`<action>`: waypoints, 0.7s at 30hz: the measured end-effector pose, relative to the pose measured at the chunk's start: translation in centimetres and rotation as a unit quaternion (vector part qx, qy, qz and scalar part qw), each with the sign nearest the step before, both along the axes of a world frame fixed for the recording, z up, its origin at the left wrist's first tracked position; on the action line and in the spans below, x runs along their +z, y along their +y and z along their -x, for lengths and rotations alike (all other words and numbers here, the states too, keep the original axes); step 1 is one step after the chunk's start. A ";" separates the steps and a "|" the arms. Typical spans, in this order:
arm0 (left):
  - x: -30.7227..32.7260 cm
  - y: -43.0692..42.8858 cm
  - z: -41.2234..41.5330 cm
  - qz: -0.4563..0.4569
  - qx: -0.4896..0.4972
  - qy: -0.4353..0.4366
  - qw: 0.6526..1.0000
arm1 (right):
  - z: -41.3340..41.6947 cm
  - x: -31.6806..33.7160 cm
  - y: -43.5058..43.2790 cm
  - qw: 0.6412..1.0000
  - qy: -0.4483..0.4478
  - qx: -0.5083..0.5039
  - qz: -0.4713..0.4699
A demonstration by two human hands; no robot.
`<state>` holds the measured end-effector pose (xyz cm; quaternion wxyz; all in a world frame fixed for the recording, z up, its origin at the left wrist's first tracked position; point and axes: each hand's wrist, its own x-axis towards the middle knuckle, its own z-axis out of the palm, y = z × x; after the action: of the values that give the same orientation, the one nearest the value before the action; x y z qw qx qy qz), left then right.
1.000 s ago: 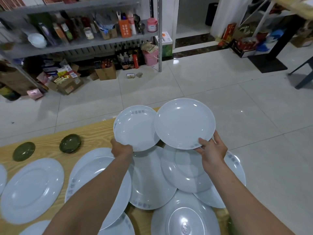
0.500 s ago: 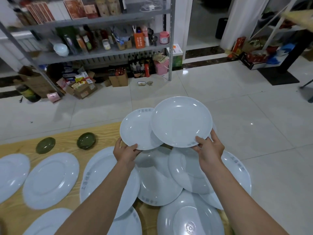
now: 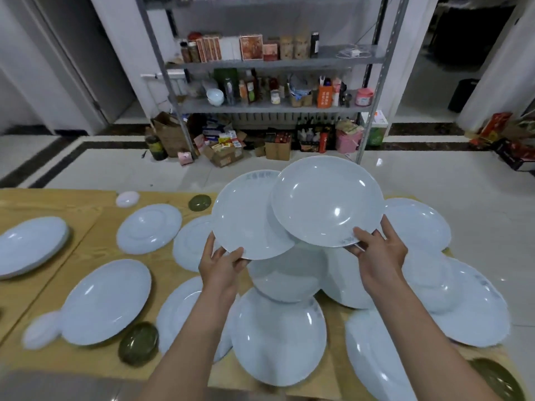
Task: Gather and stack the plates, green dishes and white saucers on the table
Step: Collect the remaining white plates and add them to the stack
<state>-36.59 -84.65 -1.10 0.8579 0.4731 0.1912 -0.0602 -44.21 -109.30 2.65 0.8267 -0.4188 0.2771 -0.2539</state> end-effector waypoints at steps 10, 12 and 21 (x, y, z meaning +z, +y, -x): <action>-0.1 21.6 8.9 0.045 0.137 0.014 0.989 | 2.3 1.1 22.7 0.992 0.003 0.116 -0.041; -0.3 25.2 10.0 0.047 0.161 0.018 0.986 | 2.5 1.1 26.4 0.989 0.008 0.139 -0.050; -1.2 37.9 11.0 0.041 0.267 0.033 0.962 | -1.5 0.3 39.5 0.969 0.027 0.244 -0.040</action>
<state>-47.59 -46.77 -2.34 0.8544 0.3672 0.3367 0.1476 -42.71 -69.82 2.97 0.8720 -0.4466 0.1990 -0.0220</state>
